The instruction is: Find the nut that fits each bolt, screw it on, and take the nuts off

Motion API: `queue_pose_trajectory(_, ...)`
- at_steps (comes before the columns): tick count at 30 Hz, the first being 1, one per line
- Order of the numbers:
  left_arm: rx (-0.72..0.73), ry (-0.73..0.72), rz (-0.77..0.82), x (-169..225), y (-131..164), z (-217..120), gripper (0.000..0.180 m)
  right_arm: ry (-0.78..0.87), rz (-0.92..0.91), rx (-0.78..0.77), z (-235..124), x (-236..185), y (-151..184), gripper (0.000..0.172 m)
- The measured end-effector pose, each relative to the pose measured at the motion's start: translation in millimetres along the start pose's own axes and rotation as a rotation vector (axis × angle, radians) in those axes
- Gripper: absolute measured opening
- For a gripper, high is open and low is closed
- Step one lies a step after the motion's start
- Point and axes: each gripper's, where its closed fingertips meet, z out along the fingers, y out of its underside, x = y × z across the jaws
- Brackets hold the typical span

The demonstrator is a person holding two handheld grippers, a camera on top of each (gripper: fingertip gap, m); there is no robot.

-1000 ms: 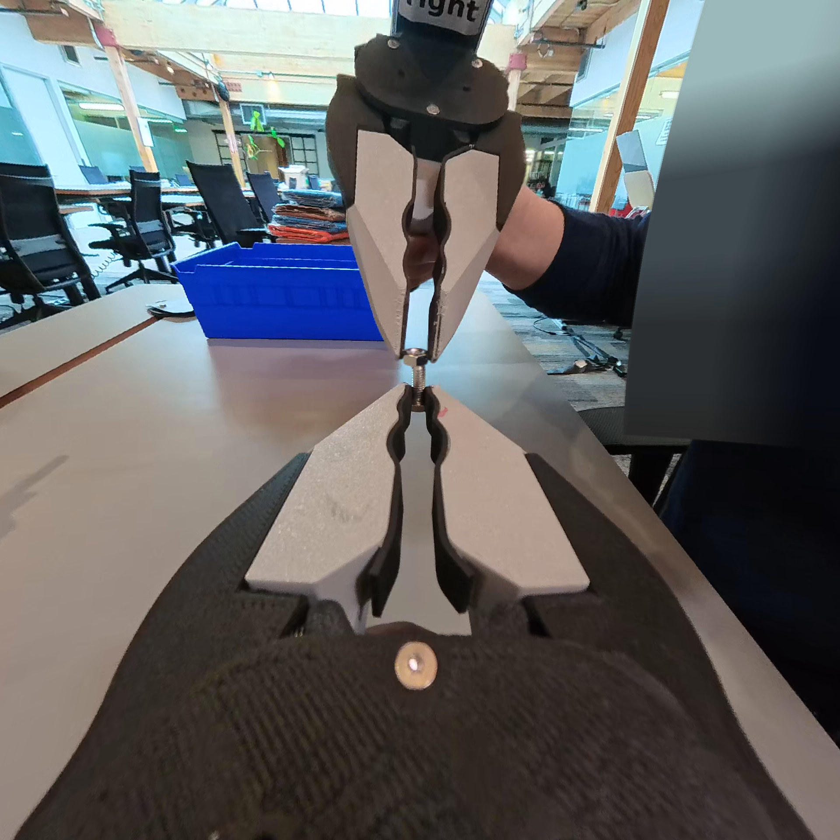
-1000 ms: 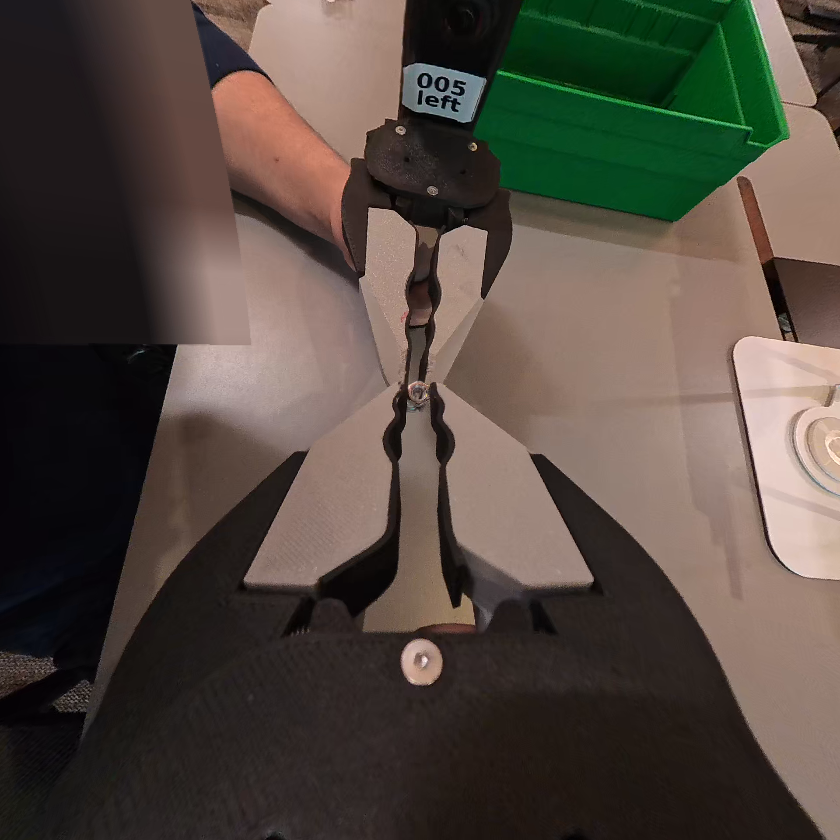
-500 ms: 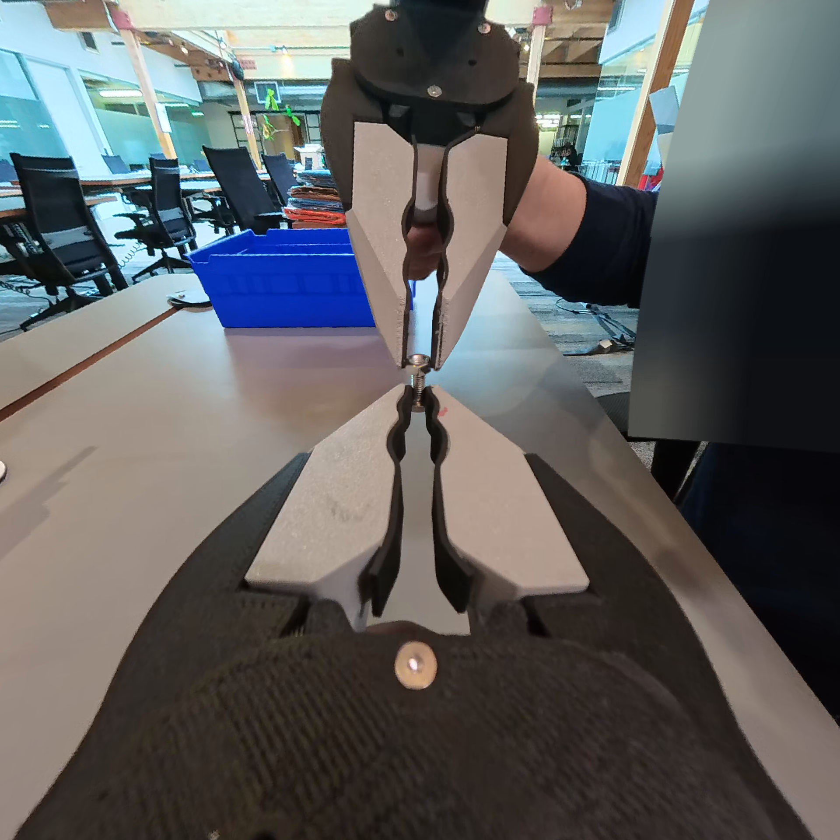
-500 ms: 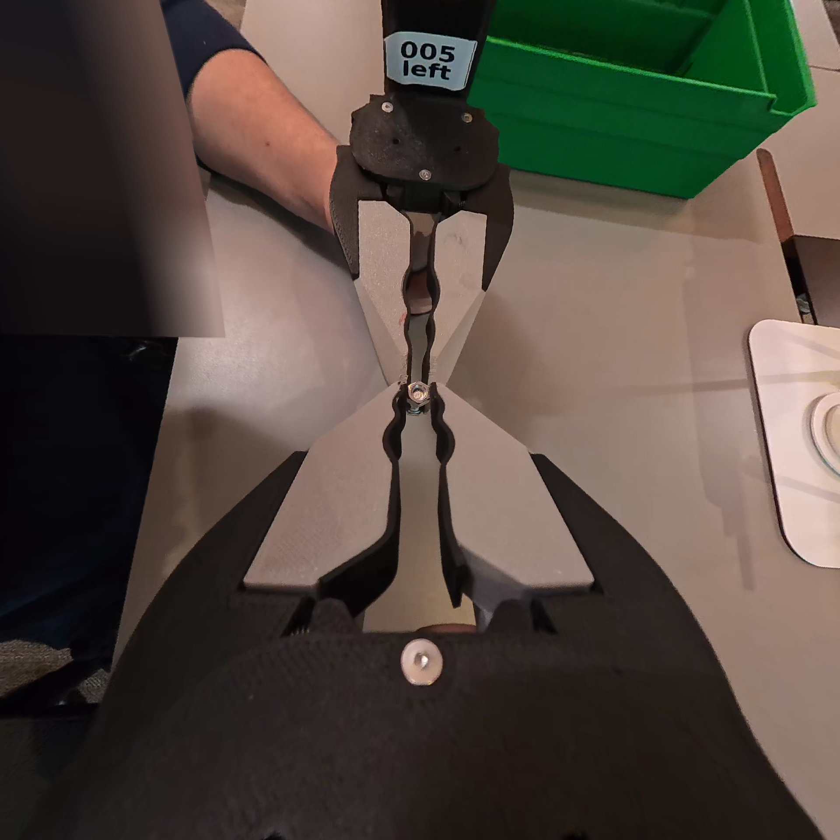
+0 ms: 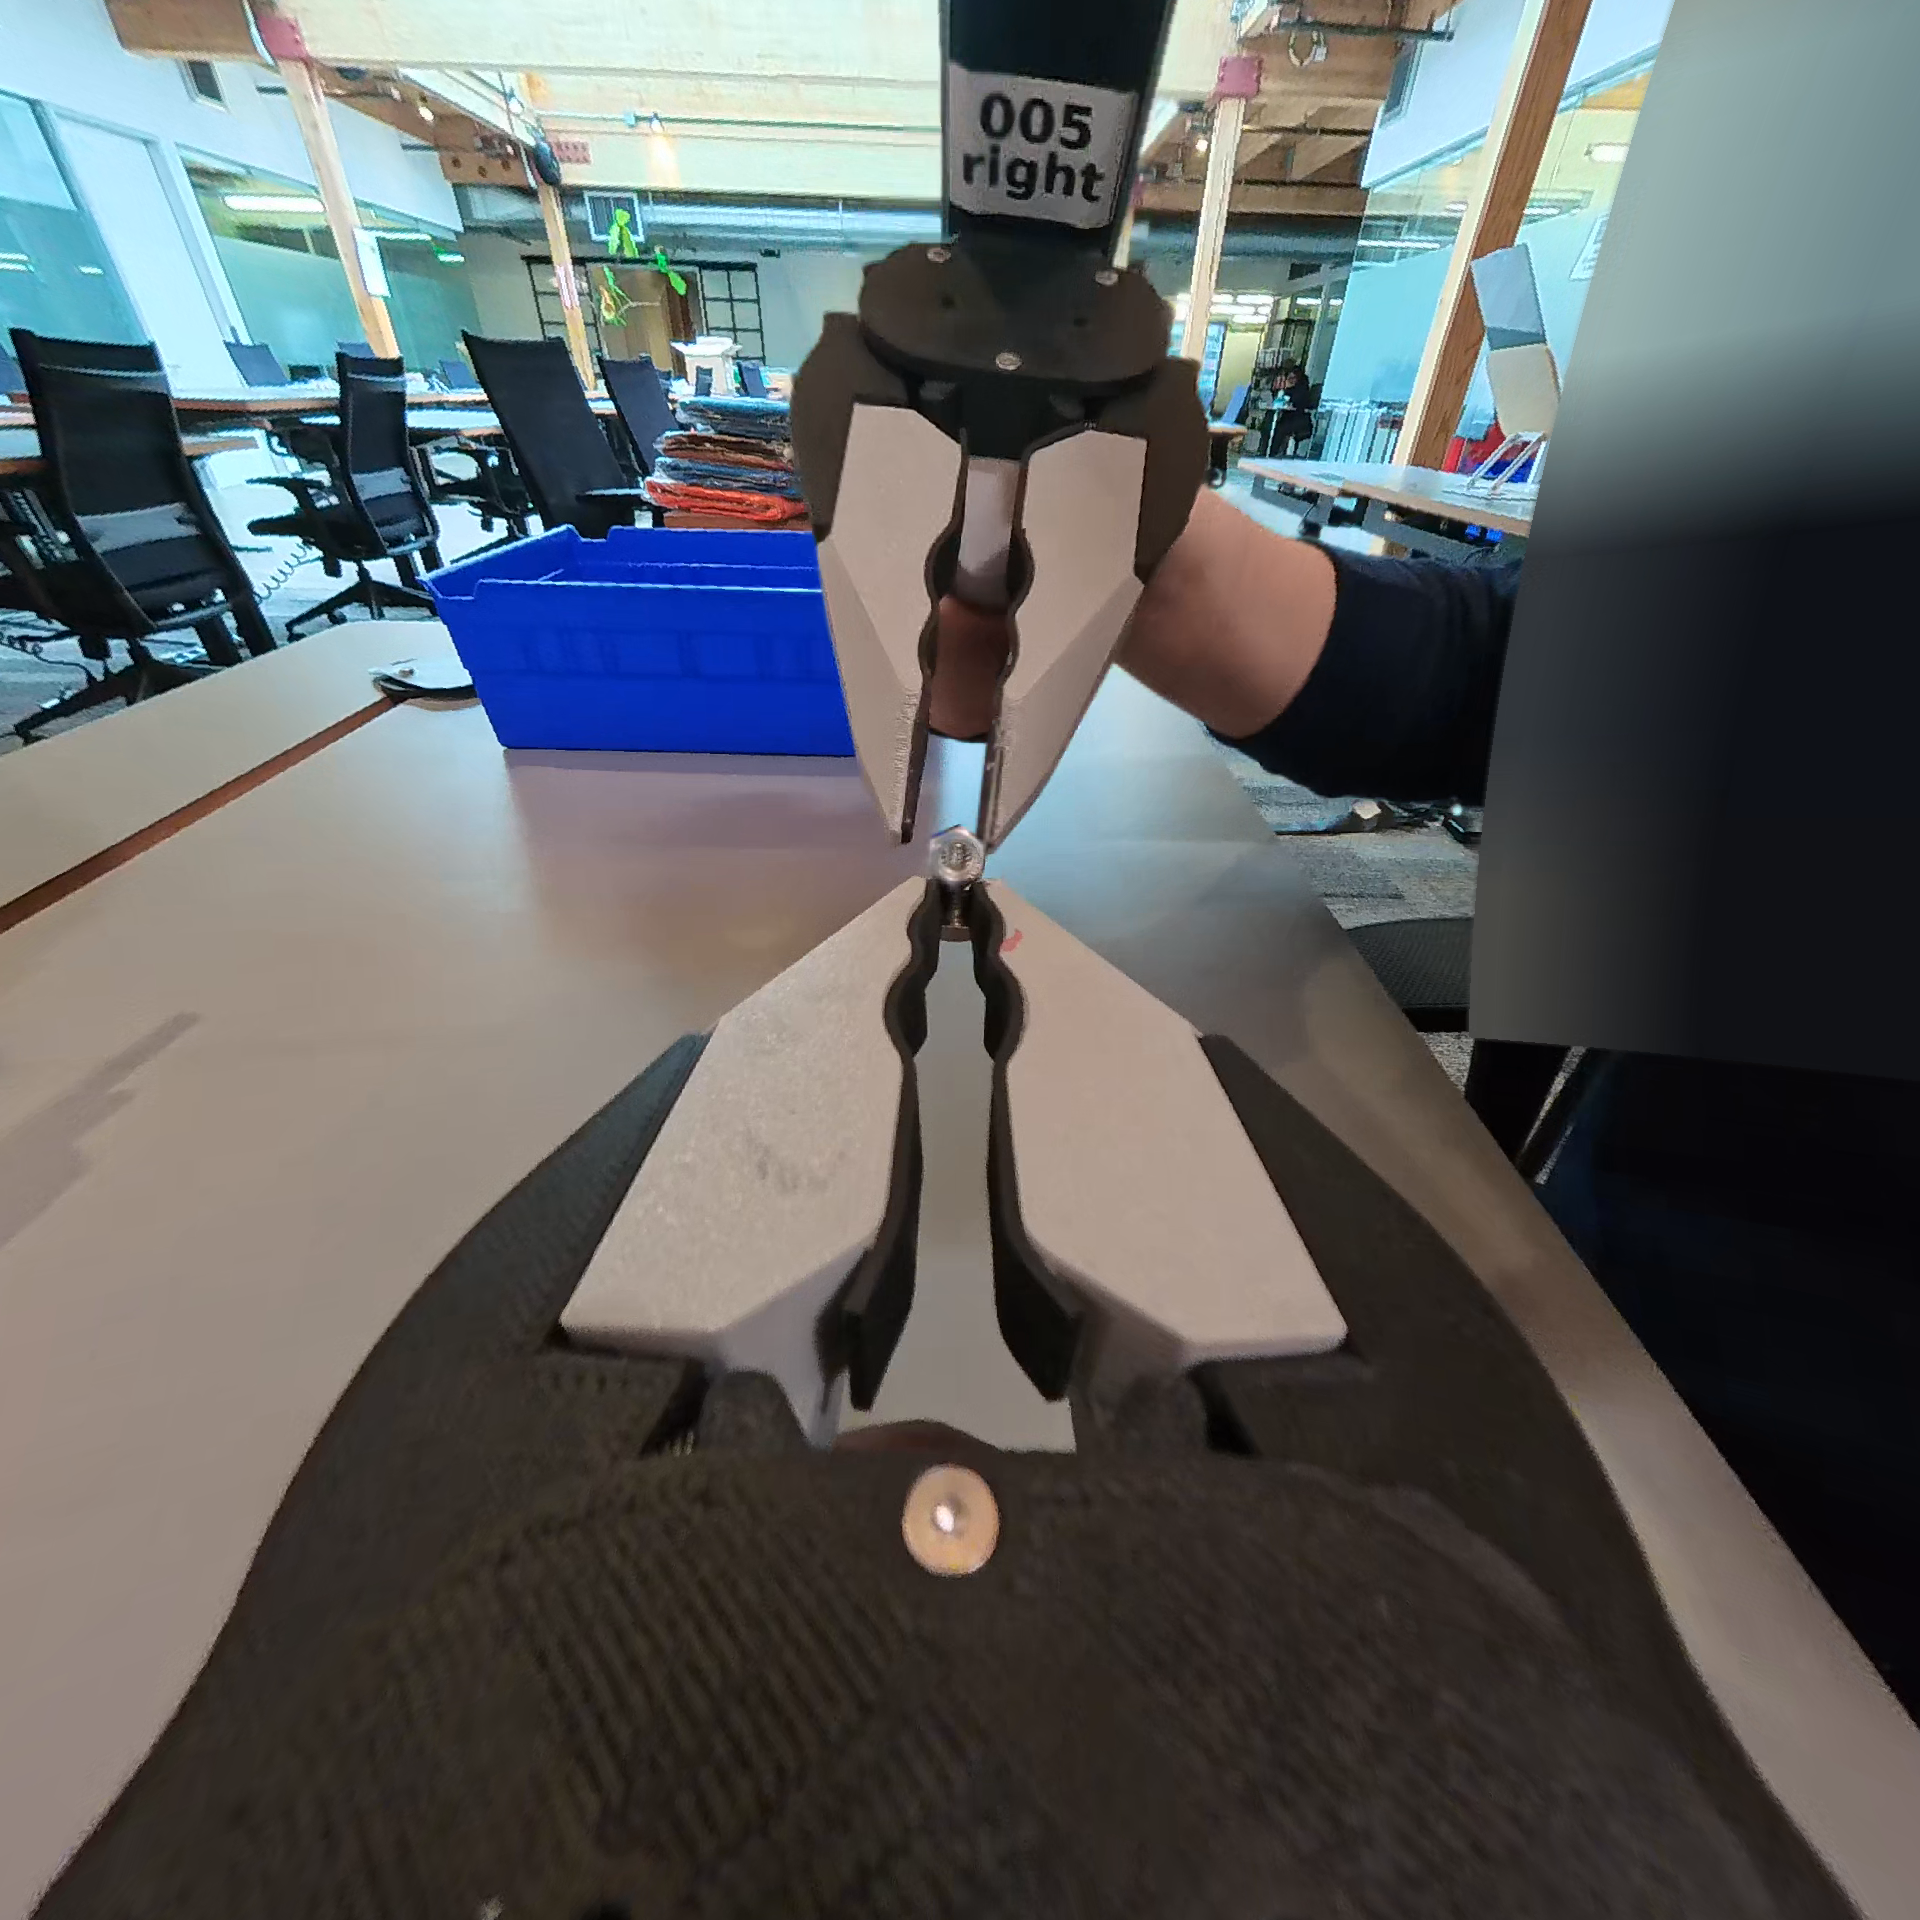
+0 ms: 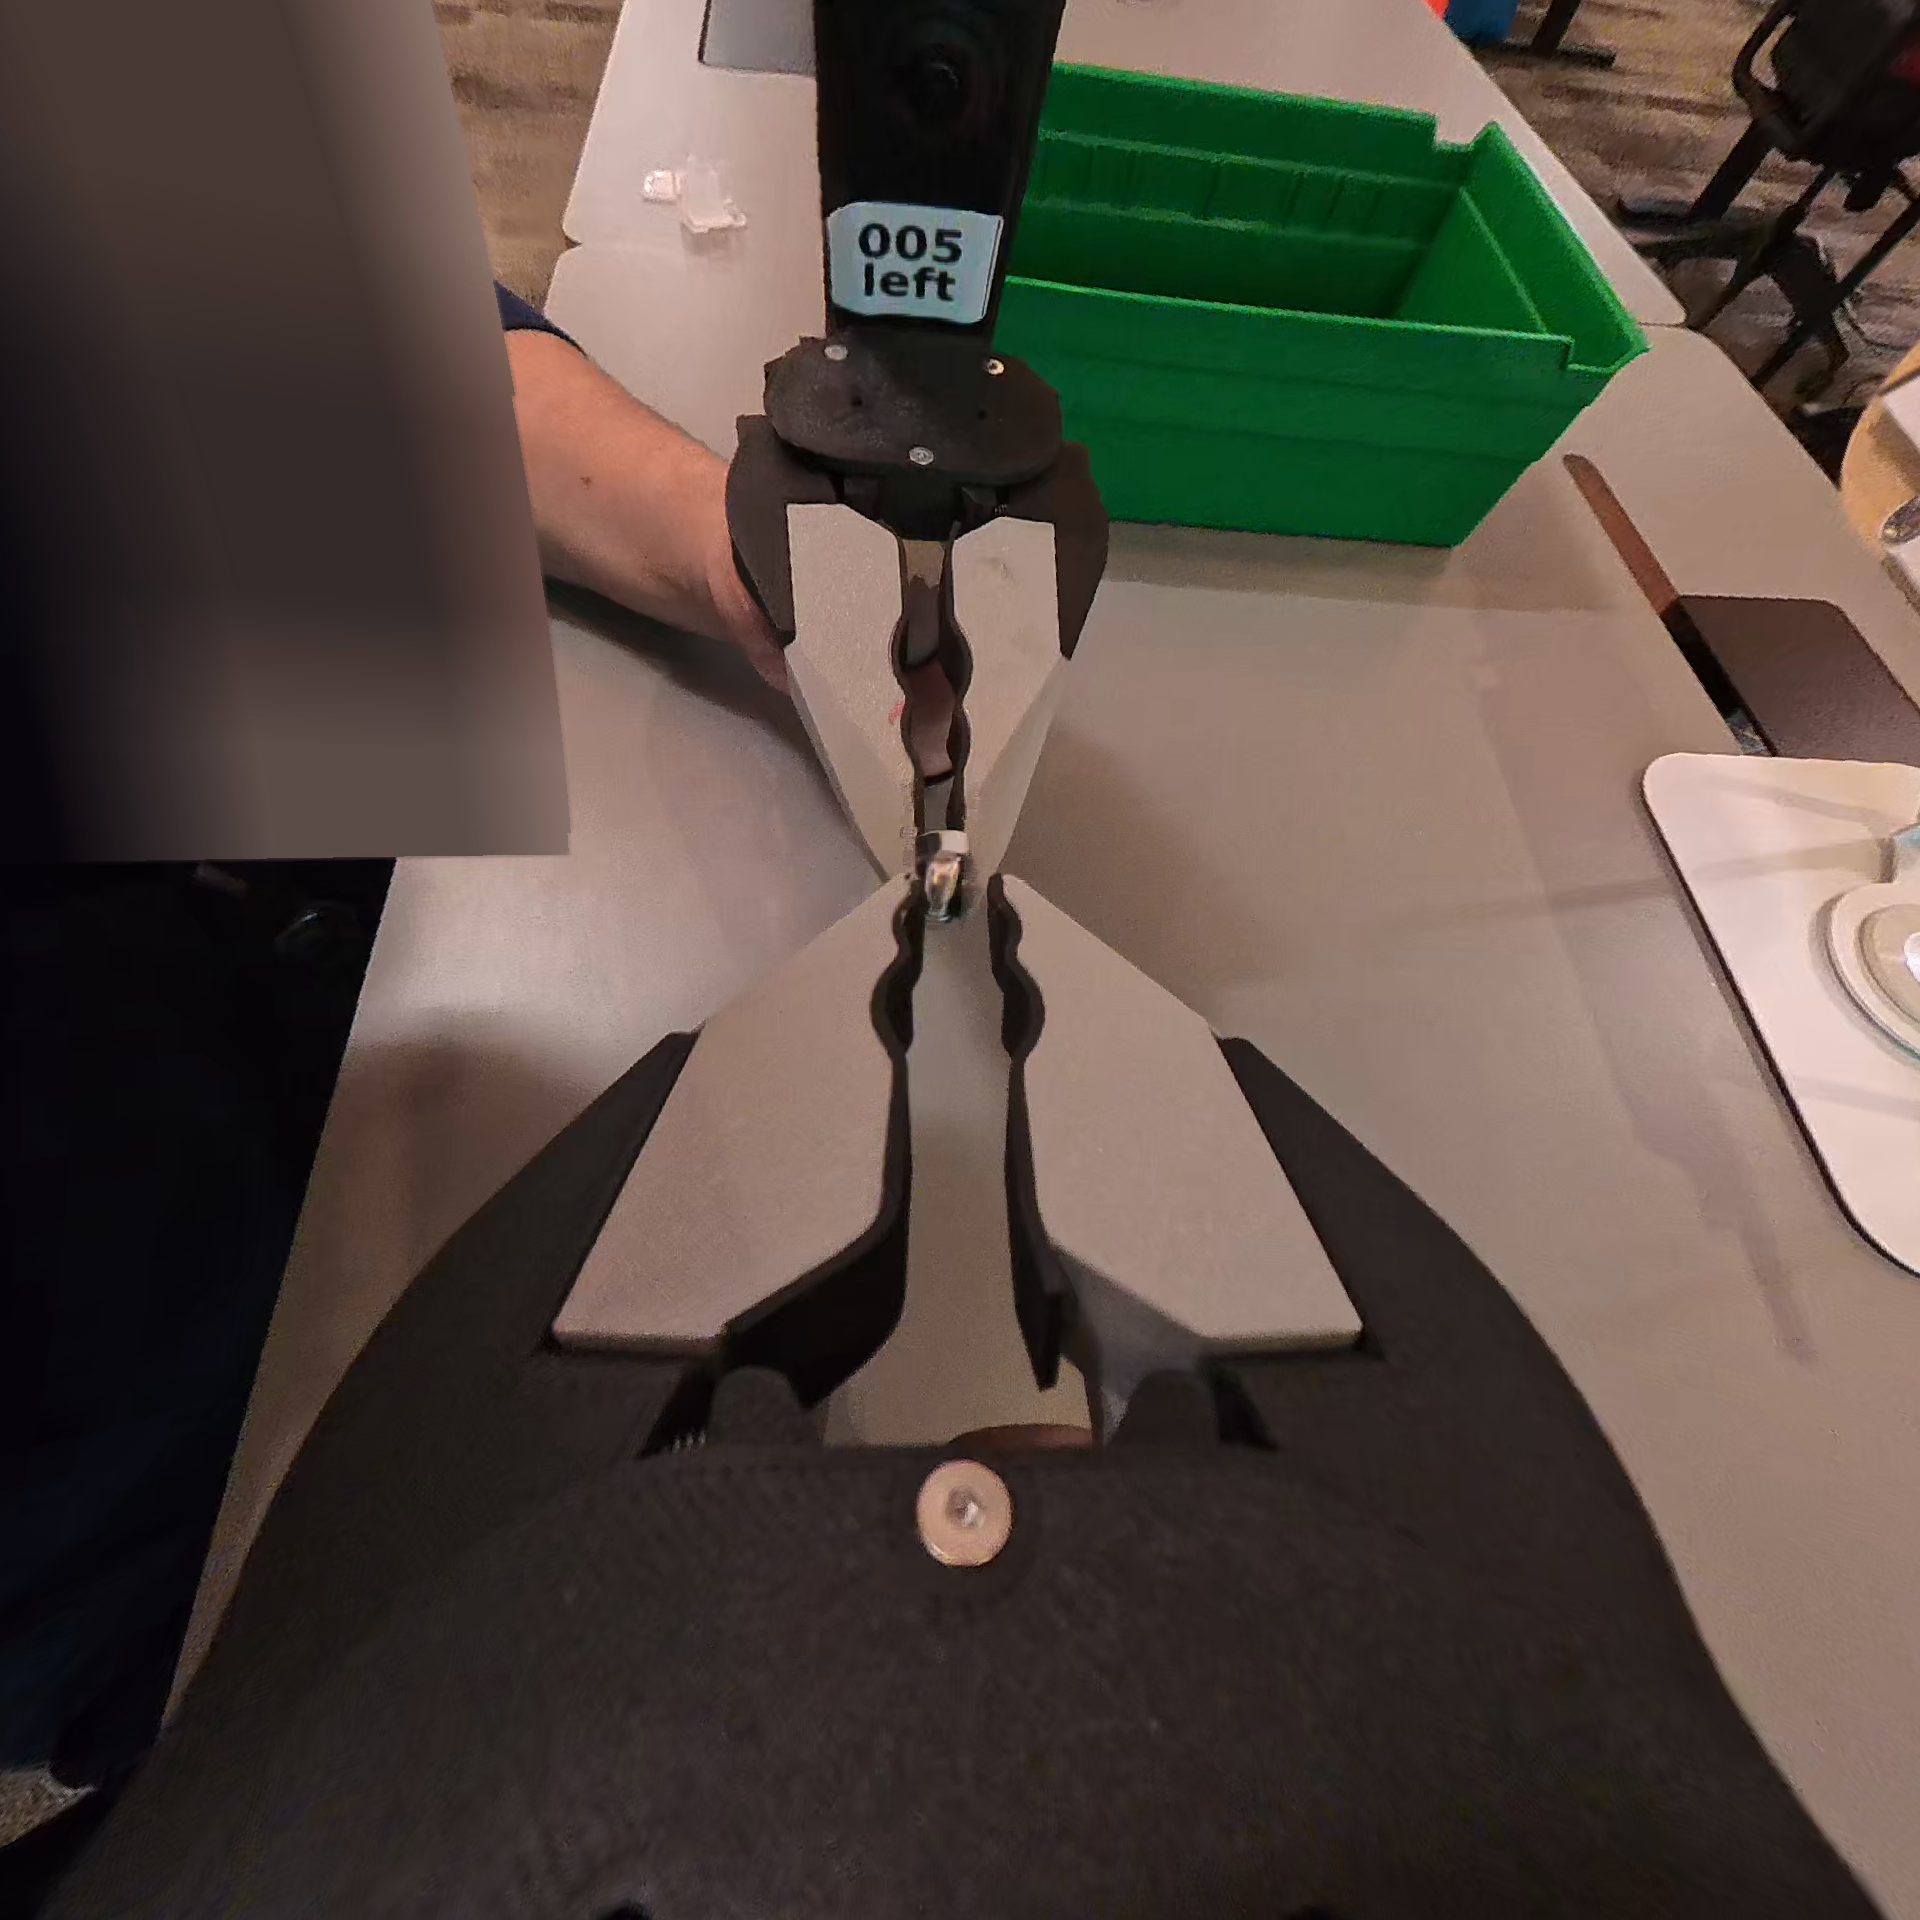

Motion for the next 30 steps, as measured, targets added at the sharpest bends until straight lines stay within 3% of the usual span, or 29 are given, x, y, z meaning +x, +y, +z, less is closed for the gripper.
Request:
queue_pose_trajectory(4,-0.024,-0.016,-0.002,-3,5,1,0.003,0.011,0.031,0.013,-6,5,-1,0.013)
queue_pose_trajectory(12,-0.050,-0.016,0.002,-3,10,4,0.003,-0.009,-0.069,-0.107,12,-3,6,0.010)
queue_pose_trajectory(23,-0.084,-0.053,-0.041,-13,21,6,0.003,0.070,0.056,0.139,-4,9,-6,0.007)
queue_pose_trajectory(26,-0.084,-0.055,-0.041,-12,21,6,0.003,0.155,0.089,0.082,-19,21,14,0.007)
queue_pose_trajectory(30,-0.084,-0.070,-0.045,-15,20,5,0.003,0.221,0.166,-0.105,-34,32,70,0.007)
